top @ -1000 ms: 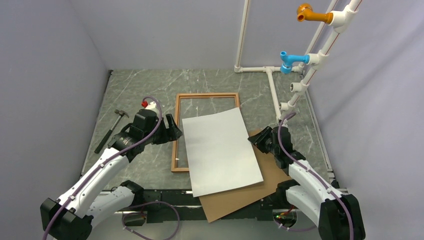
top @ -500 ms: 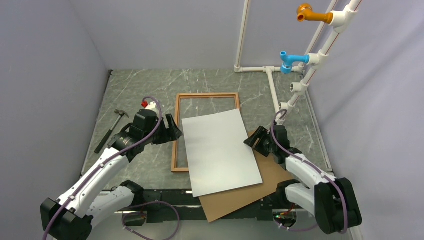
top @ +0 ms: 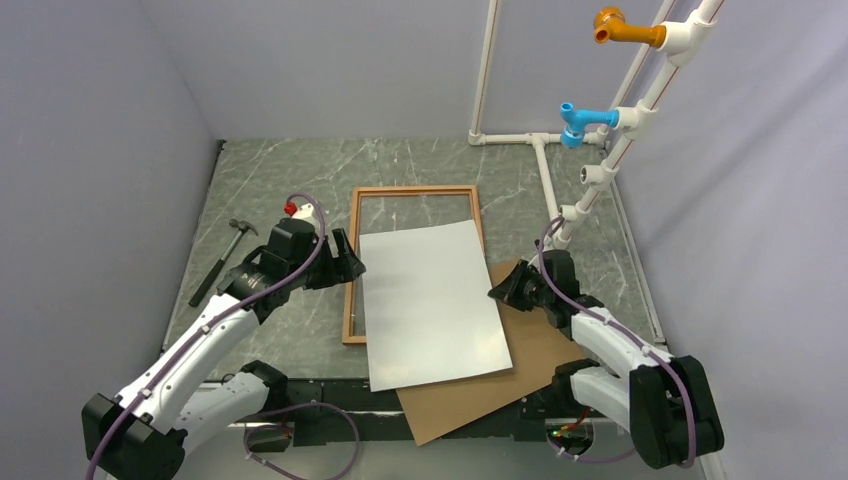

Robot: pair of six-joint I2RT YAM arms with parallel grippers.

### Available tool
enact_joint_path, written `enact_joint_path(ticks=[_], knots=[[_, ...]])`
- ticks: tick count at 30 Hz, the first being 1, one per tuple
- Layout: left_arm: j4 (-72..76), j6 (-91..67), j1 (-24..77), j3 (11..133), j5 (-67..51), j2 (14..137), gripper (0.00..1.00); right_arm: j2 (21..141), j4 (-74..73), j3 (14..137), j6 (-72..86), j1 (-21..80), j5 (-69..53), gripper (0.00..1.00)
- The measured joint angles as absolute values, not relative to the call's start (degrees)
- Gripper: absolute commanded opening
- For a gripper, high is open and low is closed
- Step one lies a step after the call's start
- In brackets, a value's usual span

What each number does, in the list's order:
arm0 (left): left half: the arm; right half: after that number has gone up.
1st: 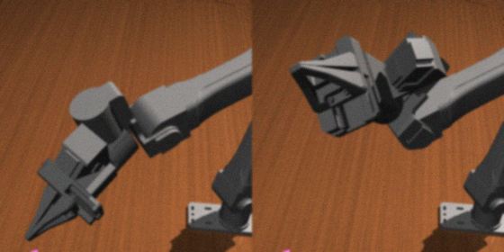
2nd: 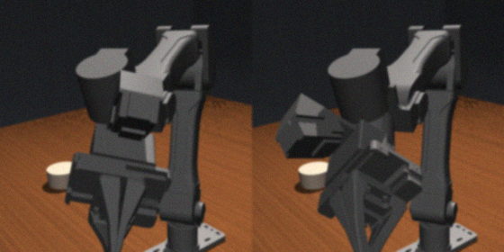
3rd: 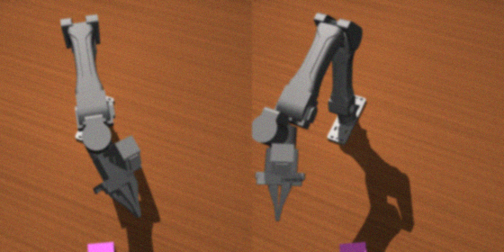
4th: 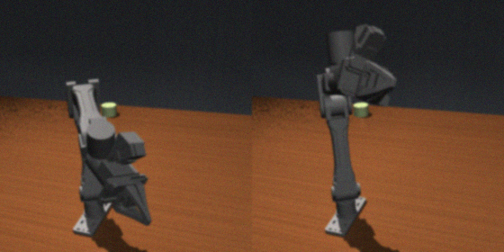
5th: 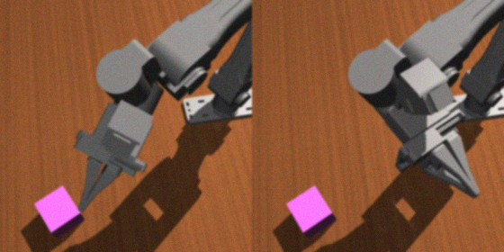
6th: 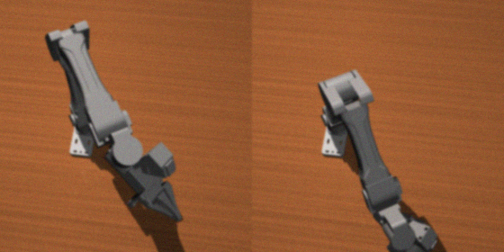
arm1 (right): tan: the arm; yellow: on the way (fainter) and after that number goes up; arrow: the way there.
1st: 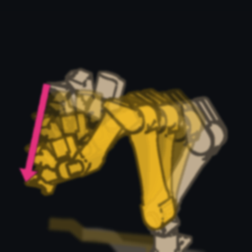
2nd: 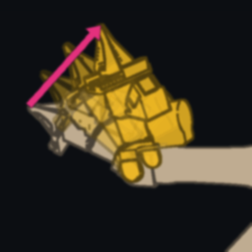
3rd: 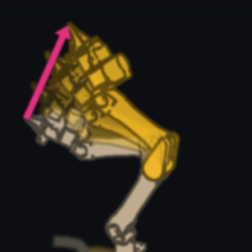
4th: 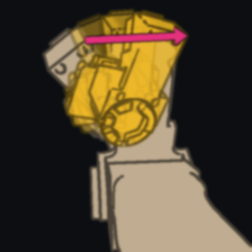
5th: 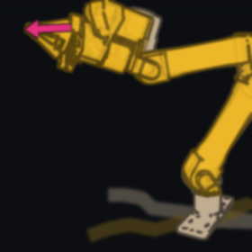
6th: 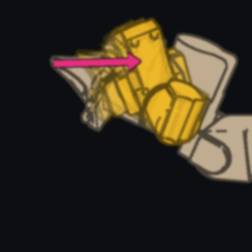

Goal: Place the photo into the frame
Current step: Place the photo in the photo frame.

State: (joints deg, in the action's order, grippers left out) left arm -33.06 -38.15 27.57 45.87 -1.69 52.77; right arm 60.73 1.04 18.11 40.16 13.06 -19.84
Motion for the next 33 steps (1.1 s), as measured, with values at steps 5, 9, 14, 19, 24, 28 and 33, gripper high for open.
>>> enact_joint_path(ticks=[5, 9, 14, 19, 24, 28, 33], knots=[[-33.6, -38.2, 27.6, 45.9, -1.7, 53.2, 0.83, 57.2, -2.8, 18.2, 39.4, 13.1, -19.5, 0.0], [-33.7, -38.1, 27.6, 45.9, -1.7, 53.3, 0.83, 55.6, -4.3, 18.7, 39.5, 13.1, -19.9, 0.0], [-33.8, -38.1, 27.6, 45.9, -1.7, 53.3, 0.83, 54.7, -4.3, 20.8, 40.9, 13.1, -20.9, 0.0], [-33.8, -38.1, 27.6, 45.9, -1.7, 53.3, 0.83, 55.8, -3.6, 24.0, 43.4, 13.1, -21.9, 0.0], [-33.9, -37.9, 27.6, 45.9, -1.7, 53.3, 0.83, 56.1, -1.5, 25.3, 46.7, 13.1, -21.5, 0.0], [-34.0, -37.9, 27.6, 45.9, -1.7, 53.3, 0.83, 55.1, -0.5, 25.5, 49.1, 13.1, -19.5, 0.0], [-34.0, -37.5, 27.6, 45.9, -1.7, 53.3, 0.83, 54.5, 1.3, 25.7, 51.2, 13.1, -17.5, 0.0]])
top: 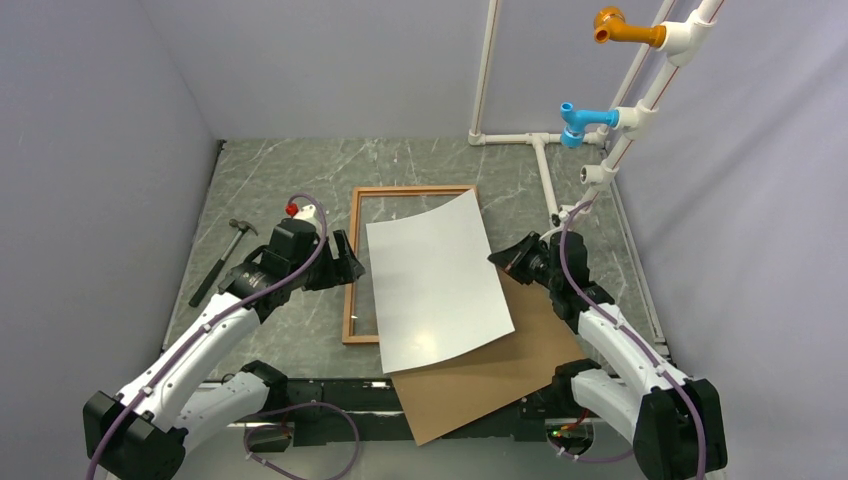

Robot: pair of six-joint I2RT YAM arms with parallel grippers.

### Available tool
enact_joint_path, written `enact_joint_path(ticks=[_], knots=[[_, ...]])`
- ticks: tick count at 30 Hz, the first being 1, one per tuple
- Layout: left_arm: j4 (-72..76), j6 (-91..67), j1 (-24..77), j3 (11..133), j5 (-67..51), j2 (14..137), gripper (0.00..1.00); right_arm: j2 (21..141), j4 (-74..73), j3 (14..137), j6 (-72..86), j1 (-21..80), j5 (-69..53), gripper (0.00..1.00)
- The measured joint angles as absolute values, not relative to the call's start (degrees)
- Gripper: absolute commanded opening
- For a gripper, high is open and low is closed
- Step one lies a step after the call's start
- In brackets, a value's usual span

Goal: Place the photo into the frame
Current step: Place the photo in the photo frame.

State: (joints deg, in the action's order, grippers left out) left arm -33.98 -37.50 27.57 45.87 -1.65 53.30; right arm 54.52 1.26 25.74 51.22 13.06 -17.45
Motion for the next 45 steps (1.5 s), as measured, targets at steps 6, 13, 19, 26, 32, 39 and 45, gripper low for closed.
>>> enact_joint_path(ticks=[6, 13, 19, 26, 32, 39, 45], knots=[[-34.2, -37.1, 27.6, 45.9, -1.7, 53.5, 0.83, 54.6, 4.5, 25.8, 53.6, 13.1, -15.4, 0.0], [-34.2, -37.1, 27.6, 45.9, -1.7, 53.5, 0.83, 56.9, 8.9, 25.8, 56.6, 13.1, -14.8, 0.0], [-34.3, -37.1, 27.6, 45.9, -1.6, 53.5, 0.83, 57.7, 10.9, 26.1, 58.5, 13.1, -14.0, 0.0], [-35.0, -37.0, 27.6, 45.9, -1.6, 53.9, 0.83, 57.7, 10.4, 25.8, 58.0, 13.1, -15.3, 0.0], [-35.0, -36.8, 27.6, 45.9, -1.6, 54.3, 0.83, 51.6, 9.4, 19.0, 56.9, 13.1, -18.2, 0.06], [-35.0, -36.8, 27.6, 45.9, -1.6, 54.3, 0.83, 49.5, 12.4, 11.7, 57.3, 13.1, -24.7, 0.37], [-35.0, -36.6, 27.6, 45.9, -1.6, 54.3, 0.83, 51.5, 18.3, 9.5, 59.0, 13.1, -29.3, 0.54]])
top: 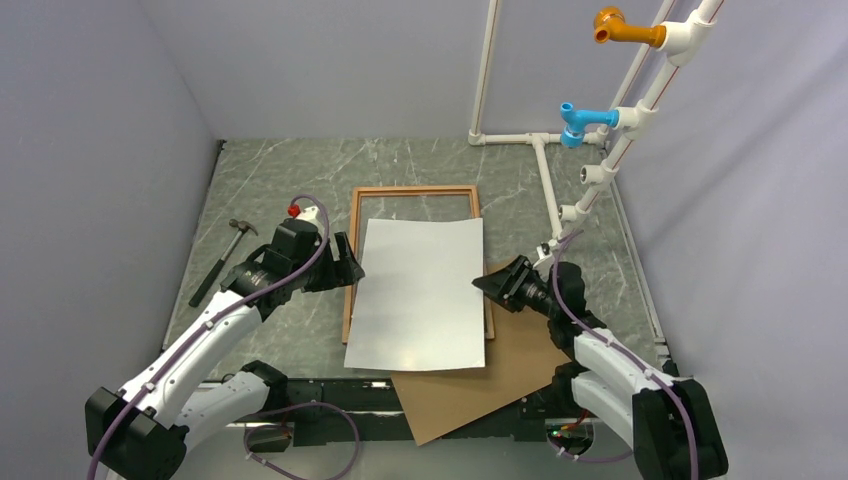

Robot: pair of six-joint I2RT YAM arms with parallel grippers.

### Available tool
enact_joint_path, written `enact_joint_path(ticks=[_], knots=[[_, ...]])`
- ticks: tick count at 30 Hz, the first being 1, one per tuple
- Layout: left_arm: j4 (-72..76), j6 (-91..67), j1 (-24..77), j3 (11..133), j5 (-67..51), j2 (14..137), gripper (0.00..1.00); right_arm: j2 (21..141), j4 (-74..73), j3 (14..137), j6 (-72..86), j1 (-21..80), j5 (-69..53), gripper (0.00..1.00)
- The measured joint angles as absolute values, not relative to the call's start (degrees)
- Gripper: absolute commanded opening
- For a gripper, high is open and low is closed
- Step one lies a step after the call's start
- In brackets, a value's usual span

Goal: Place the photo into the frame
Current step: Place the photo in the photo frame.

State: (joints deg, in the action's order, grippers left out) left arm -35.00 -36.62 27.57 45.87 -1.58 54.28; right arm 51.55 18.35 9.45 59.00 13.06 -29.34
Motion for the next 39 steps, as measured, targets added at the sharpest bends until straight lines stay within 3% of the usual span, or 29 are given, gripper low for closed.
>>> enact_joint_path(ticks=[14, 16, 19, 21, 31, 39], knots=[[-35.1, -35.9, 27.6, 45.9, -1.2, 55.6, 0.83, 63.6, 29.3, 9.4, 60.9, 16.4, -33.5, 0.54], [-35.1, -35.6, 27.6, 45.9, -1.2, 55.8, 0.83, 64.6, 29.6, 9.4, 60.7, 17.7, -33.4, 0.44], [-35.1, -35.6, 27.6, 45.9, -1.2, 56.0, 0.83, 65.3, 29.5, 10.1, 60.0, 19.7, -32.7, 0.09], [-35.2, -35.6, 27.6, 45.9, -1.2, 56.1, 0.83, 65.3, 28.8, 11.4, 59.3, 20.7, -31.8, 0.0], [-35.5, -35.1, 27.6, 45.9, -1.1, 56.1, 0.83, 63.1, 16.2, 24.3, 51.7, 21.2, -24.5, 0.0], [-35.5, -35.1, 27.6, 45.9, -1.1, 56.1, 0.84, 69.4, 13.2, 31.4, 48.2, 21.1, -23.7, 0.0]])
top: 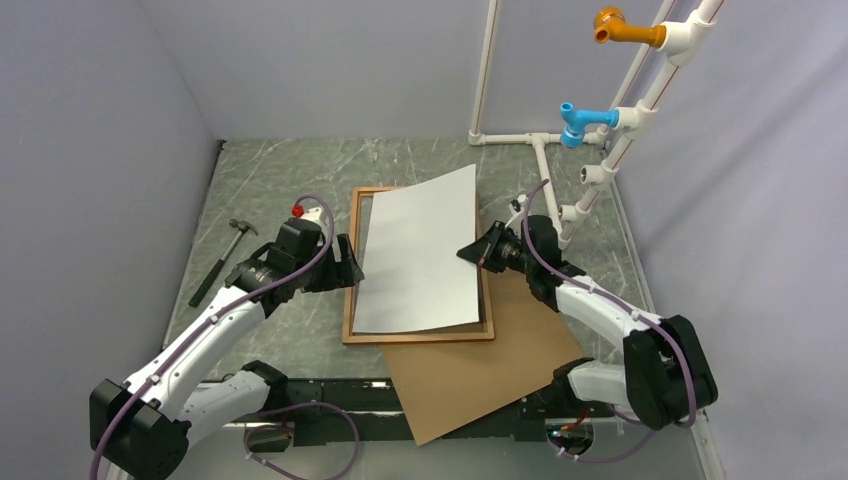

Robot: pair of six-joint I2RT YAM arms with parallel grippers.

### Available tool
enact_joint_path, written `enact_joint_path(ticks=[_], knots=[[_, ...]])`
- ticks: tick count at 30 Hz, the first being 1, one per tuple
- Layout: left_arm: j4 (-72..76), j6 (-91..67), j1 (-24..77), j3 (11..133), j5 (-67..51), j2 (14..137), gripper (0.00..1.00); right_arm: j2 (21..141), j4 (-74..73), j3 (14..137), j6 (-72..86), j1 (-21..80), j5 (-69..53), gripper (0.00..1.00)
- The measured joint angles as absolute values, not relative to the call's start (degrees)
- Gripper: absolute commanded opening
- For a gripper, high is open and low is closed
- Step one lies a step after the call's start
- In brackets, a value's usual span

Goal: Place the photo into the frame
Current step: Place the photo in the photo frame.

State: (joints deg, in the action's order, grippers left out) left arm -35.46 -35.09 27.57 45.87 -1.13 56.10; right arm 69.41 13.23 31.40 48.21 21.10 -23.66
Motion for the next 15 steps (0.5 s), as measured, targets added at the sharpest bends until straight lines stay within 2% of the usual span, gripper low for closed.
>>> enact_joint_path(ticks=[15], knots=[[-35.5, -35.1, 27.6, 45.9, -1.0, 56.1, 0.83, 78.1, 10.5, 36.7, 45.4, 20.9, -27.0, 0.0]])
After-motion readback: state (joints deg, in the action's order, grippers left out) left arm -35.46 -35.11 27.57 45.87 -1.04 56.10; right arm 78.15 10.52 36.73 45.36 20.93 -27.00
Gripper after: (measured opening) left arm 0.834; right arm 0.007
